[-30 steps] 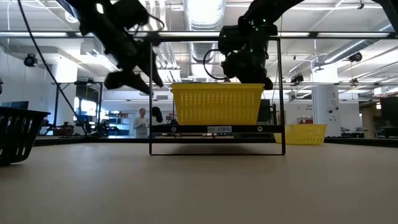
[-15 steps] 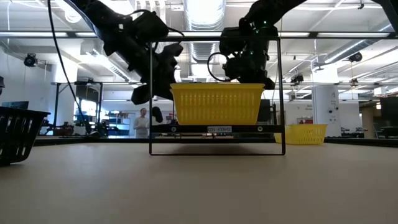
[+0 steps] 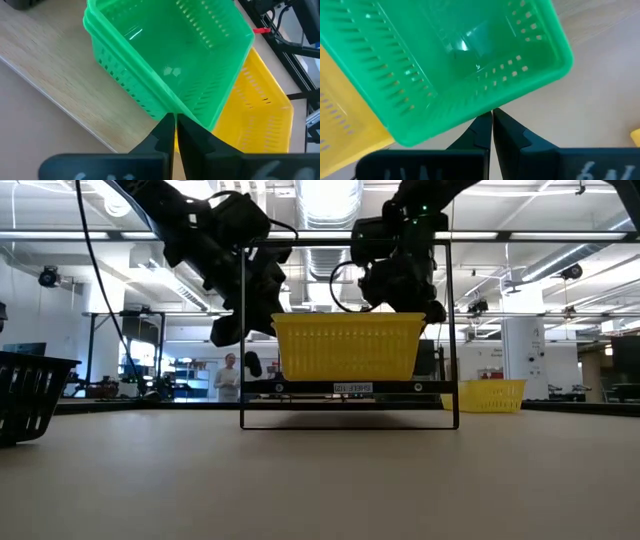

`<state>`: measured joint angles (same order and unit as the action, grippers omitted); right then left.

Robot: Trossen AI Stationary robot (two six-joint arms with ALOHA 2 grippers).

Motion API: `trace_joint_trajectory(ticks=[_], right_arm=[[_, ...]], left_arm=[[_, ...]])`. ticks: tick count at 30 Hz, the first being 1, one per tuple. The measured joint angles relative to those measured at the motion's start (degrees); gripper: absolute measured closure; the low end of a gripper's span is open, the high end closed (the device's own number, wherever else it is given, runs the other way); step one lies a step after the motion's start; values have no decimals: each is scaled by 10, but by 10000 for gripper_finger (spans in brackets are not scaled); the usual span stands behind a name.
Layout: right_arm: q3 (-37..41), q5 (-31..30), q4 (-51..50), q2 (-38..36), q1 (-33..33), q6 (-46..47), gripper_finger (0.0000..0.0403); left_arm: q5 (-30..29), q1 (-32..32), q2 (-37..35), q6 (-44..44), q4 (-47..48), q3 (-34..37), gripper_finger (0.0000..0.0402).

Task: Stack baskets on shelf by color
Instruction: Stack the green bin on top of the green bins on the shelf, then adjust the black bins

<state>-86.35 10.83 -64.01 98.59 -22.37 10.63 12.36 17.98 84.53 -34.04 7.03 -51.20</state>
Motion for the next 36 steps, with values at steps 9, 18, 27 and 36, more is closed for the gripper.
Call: trace_joint_trajectory(ticks=[9,18,27,36], right_arm=[[0,-7,-8,-26,-31,10,394],[6,-20,85,-45,-175,101,346],[26,-18,221,13,-208,160,327],[24,15,238,32,-187,150,361]], left_arm=[[-7,7,-44,-2,91,-13,398],[-72,105,-8,-31,117,-28,398],[-126,152,53,14,-6,-46,398],[-124,148,88,14,-60,-45,398]])
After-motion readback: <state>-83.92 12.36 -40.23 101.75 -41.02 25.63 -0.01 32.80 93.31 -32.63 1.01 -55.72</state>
